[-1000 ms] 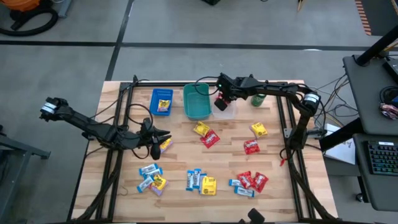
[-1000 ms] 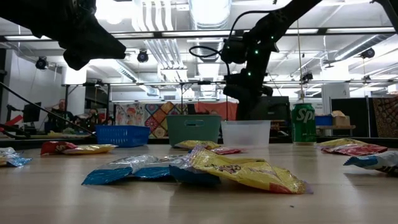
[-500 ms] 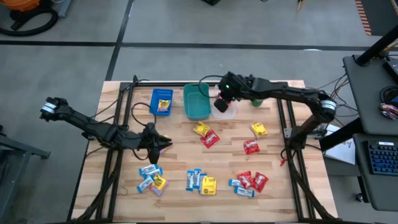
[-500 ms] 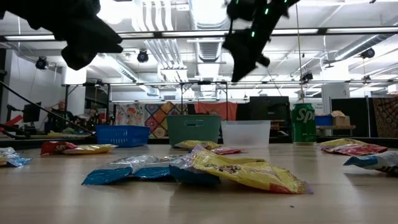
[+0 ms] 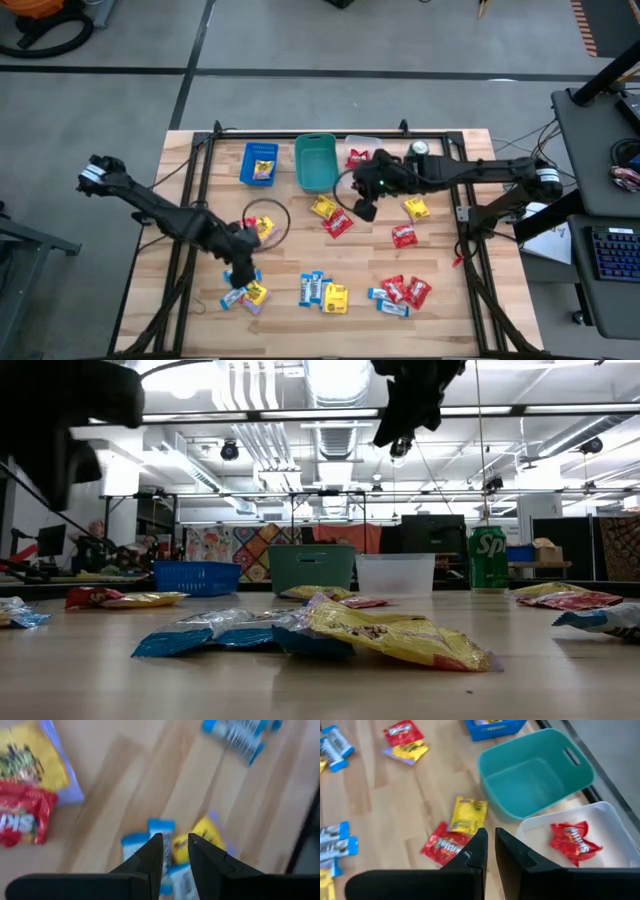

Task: Sort candy
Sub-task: Put the white chocolate bar into the green bin

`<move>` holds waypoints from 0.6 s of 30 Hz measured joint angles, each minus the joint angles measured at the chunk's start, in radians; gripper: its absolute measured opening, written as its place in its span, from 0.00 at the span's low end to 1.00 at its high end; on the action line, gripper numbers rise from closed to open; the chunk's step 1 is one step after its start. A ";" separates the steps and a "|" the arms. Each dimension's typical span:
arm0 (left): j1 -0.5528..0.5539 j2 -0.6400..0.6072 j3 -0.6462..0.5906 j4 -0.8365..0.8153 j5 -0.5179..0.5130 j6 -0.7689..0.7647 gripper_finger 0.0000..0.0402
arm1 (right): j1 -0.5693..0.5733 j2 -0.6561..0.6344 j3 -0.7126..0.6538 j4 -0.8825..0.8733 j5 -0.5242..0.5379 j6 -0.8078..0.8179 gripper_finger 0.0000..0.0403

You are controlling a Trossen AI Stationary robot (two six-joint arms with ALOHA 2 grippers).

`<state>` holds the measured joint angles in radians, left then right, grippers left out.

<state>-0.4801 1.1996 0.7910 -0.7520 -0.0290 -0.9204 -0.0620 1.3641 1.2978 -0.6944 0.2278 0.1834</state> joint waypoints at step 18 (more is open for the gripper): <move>-0.169 0.197 -0.053 -0.104 -0.059 -0.076 0.38 | 0.045 0.013 -0.001 -0.007 0.001 0.000 0.07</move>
<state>-0.6491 1.3968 0.7384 -0.8557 -0.0883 -0.9959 -0.0174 1.3766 1.2972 -0.7016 0.2288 0.1837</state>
